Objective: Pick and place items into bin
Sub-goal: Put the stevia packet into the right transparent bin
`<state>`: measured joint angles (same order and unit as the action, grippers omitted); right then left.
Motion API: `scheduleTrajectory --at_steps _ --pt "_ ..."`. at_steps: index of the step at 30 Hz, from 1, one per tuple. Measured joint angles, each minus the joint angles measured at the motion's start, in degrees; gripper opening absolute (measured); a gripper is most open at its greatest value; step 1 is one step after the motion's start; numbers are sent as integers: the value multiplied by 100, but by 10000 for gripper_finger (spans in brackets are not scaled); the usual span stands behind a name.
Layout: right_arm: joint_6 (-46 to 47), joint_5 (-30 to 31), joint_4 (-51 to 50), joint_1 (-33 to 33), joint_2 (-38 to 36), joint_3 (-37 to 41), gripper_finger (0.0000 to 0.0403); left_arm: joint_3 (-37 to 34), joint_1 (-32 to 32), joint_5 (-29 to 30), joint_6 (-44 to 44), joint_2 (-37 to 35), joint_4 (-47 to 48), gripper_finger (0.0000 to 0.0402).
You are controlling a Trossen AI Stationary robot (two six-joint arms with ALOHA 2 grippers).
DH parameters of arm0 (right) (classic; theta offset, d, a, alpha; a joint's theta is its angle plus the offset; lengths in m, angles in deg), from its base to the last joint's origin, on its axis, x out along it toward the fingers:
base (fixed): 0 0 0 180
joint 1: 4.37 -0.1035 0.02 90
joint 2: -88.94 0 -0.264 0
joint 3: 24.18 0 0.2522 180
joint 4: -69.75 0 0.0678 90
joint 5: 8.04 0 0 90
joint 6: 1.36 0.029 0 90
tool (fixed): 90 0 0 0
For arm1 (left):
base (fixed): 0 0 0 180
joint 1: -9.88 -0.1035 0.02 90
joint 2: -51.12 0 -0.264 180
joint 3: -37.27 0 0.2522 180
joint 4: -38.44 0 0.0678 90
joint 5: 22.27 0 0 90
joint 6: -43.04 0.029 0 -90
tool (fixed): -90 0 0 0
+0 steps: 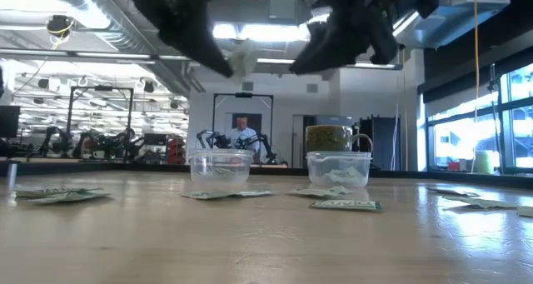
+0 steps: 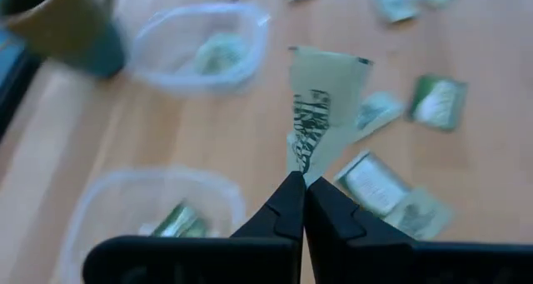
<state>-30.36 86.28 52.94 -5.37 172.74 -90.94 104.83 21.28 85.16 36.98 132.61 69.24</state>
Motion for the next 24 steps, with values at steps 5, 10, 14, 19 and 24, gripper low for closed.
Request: scheduleTrajectory --at_steps 5,10,14,19,24 --pt "-385 -11 208 -303 3 -2 110 0 -191 -643 561 164 -612 3" --pt "-400 -6 321 -521 3 -2 110 0 -340 -872 730 358 -738 2" --pt "-384 -12 398 -632 3 -2 110 0 -419 -862 734 454 -899 4" --pt "-373 -190 467 -674 3 -4 110 -2 -474 -1014 910 470 -1156 2" --pt "-365 -208 553 -675 3 -4 110 -2 -483 -1250 985 470 -1442 3"
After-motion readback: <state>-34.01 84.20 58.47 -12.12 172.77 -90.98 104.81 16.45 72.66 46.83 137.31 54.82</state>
